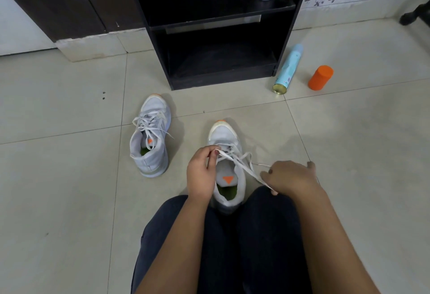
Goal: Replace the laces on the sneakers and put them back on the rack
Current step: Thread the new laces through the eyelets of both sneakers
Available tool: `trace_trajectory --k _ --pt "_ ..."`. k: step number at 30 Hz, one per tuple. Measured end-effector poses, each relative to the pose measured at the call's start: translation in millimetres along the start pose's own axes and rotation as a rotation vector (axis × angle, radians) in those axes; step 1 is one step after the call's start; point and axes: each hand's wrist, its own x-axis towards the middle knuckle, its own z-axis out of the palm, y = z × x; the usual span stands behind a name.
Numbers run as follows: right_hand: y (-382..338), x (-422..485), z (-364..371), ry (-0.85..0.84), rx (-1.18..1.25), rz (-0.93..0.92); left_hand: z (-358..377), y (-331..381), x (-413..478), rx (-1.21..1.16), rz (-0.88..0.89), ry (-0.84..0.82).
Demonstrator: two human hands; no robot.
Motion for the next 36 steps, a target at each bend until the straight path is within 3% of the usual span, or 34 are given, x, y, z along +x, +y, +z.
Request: trace_trajectory --k 2,5,6,9,11,17,21,23,25,28,30,34,36 --pt "-5 -6 -5 0.069 0.001 -0.035 1 0 1 -0.013 -0.002 0.027" --pt "-29 4 -4 0.366 0.053 -0.175 -1 2 1 -0.048 0.018 -0.003" --pt "-37 8 -3 0.369 0.144 -0.230 -2 3 0 -0.021 0.070 -0.011" --pt "-62 20 4 0.091 0.510 -0.346 -2 2 -1 0.085 0.223 -0.010" --pt "-69 24 9 0.042 0.513 -0.408 -2 2 0 0.075 0.225 -0.014" --pt "-43 22 1 0.133 0.863 -0.503 -7 5 2 -0.245 -0.048 -0.031" --pt "-10 7 -9 0.278 1.038 -0.475 -12 -1 7 -0.367 -0.282 0.146" --pt "3 -1 -16 0.302 1.140 -0.501 -15 -6 9 -0.287 -0.333 0.226" --pt "6 -2 -16 0.277 1.103 -0.513 -15 -4 6 -0.142 -0.228 0.202" --pt "-8 11 1 0.209 0.803 -0.412 -8 4 -3 0.009 0.060 0.034" --pt "-18 18 15 0.243 0.660 -0.355 -4 7 -5 0.114 0.149 -0.037" --pt "-37 17 28 0.137 0.903 -0.371 -1 0 -2 0.251 0.240 -0.111" --pt "-42 21 33 0.272 0.828 -0.439 0 0 0 0.173 0.229 -0.142"
